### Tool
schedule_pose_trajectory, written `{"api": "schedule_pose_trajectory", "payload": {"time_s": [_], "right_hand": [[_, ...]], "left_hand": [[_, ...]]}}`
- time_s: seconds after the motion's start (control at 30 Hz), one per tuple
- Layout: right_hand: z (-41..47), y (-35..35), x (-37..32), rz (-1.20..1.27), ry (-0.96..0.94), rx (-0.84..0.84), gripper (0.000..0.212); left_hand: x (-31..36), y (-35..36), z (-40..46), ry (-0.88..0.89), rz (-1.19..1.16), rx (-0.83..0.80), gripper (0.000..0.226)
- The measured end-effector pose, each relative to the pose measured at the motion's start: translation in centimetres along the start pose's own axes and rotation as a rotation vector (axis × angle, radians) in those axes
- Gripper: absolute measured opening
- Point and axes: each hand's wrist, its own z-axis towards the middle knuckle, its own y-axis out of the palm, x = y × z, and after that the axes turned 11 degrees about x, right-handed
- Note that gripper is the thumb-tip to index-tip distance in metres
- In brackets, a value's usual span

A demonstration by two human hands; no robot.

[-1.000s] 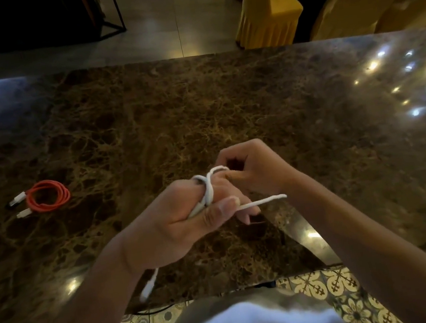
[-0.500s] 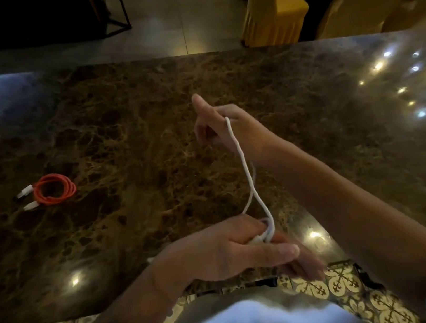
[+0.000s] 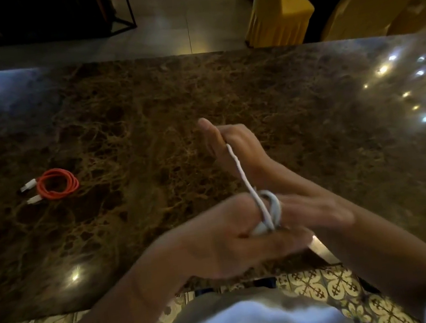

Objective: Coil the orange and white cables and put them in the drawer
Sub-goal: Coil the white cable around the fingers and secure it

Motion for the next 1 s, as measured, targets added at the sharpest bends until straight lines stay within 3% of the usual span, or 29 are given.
{"api": "schedule_pose_trajectory", "payload": {"time_s": [0.07,0.17,0.23,0.33,0.4,0.5,0.57,0.63,0.77,0.83,0.9,1.0], "right_hand": [[-0.7,-0.6,1.5,0.017,0.088,-0.085,0.067],[-2.8,-1.8,2.3,0.069,0.092,-0.433,0.028],[-4.7,-2.3,3.6,0.445,0.26,-0.531,0.041],[-6.7,-3.2,4.7,1.121,0.598,-0.688,0.041],[-7.3,-3.5,4.8,1.218,0.687,-0.7,0.04],[-8.4,-3.5,4.8,0.938,0.687,-0.699,0.043],[-9.3,-3.2,4.8,0.656,0.656,-0.748,0.047],[-10.1,-3.2,4.2,0.424,0.583,-0.763,0.05],[-10.4,-2.5,1.6,-0.015,0.386,-0.718,0.056],[-9.5,-1.9,1.5,-0.166,0.369,-0.617,0.057],[-8.1,-1.8,2.1,-0.269,0.382,-0.546,0.059],[-6.6,-2.0,2.7,-0.317,0.387,-0.532,0.062]], "left_hand": [[-0.6,-1.2,-0.5,-0.03,-0.004,0.147,0.041],[-0.4,-3.0,-1.3,-0.118,-0.145,0.314,0.053],[-1.1,-3.7,-1.9,-0.136,-0.173,0.373,0.058],[-2.4,-4.4,-2.1,-0.161,-0.07,0.435,0.089],[-2.3,-4.2,-1.4,-0.166,-0.034,0.393,0.107],[-1.0,-4.3,-0.5,-0.152,-0.142,0.487,0.12],[-1.1,-5.5,-0.2,-0.16,-0.22,0.574,0.118],[-1.5,-6.0,-0.8,-0.189,-0.232,0.585,0.111],[-1.4,-6.6,-2.8,-0.155,-0.278,0.631,0.122],[-1.2,-7.3,-2.6,-0.134,-0.254,0.693,0.122],[-1.9,-7.2,-1.9,-0.142,-0.377,0.712,0.114],[-2.3,-7.0,-2.1,-0.137,-0.412,0.735,0.11]]}}
